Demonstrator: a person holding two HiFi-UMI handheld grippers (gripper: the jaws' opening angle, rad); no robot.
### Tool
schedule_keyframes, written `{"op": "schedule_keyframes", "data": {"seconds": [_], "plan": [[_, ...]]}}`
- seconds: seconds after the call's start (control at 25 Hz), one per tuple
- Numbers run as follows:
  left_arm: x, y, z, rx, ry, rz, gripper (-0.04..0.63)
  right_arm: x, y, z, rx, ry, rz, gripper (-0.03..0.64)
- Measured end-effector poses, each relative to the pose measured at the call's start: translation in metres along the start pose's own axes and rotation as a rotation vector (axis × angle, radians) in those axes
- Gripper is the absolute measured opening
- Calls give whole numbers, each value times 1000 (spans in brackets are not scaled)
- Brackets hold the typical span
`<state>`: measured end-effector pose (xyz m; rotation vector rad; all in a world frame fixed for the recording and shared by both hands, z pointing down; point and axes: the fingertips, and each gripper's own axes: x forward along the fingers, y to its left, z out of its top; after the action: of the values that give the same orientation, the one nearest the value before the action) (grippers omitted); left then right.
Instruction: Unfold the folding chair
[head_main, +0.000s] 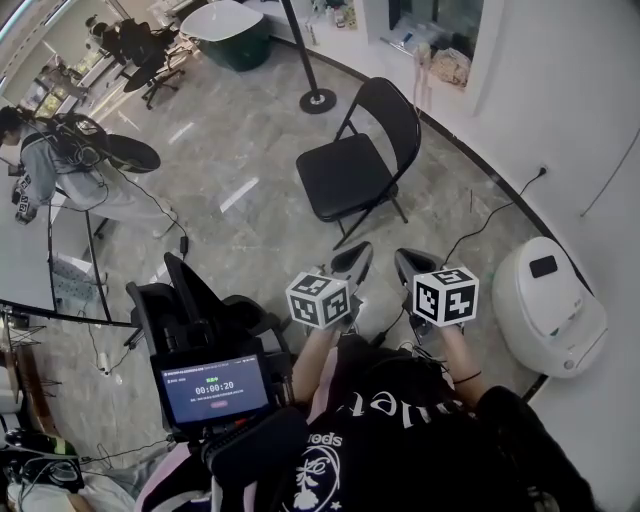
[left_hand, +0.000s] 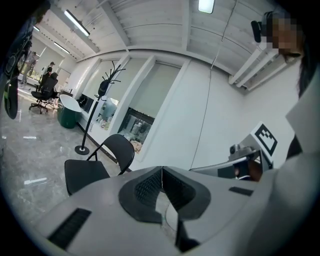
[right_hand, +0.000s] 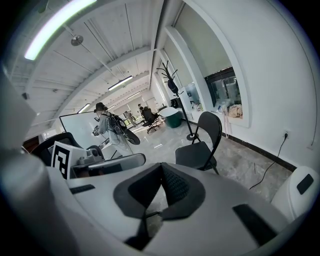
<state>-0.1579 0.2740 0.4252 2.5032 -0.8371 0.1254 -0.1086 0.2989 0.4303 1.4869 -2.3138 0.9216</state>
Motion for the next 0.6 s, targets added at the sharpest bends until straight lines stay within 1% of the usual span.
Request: {"op": "schedule_keyframes", "data": {"seconds": [0.36,0.6], "plan": [[3,8,-3,-16,10,-16,5,10,1,-3,-4,21,-9,15],[2,13,-4,-25,7,-10,5,11,-1,-5,-3,31,-16,15]]}}
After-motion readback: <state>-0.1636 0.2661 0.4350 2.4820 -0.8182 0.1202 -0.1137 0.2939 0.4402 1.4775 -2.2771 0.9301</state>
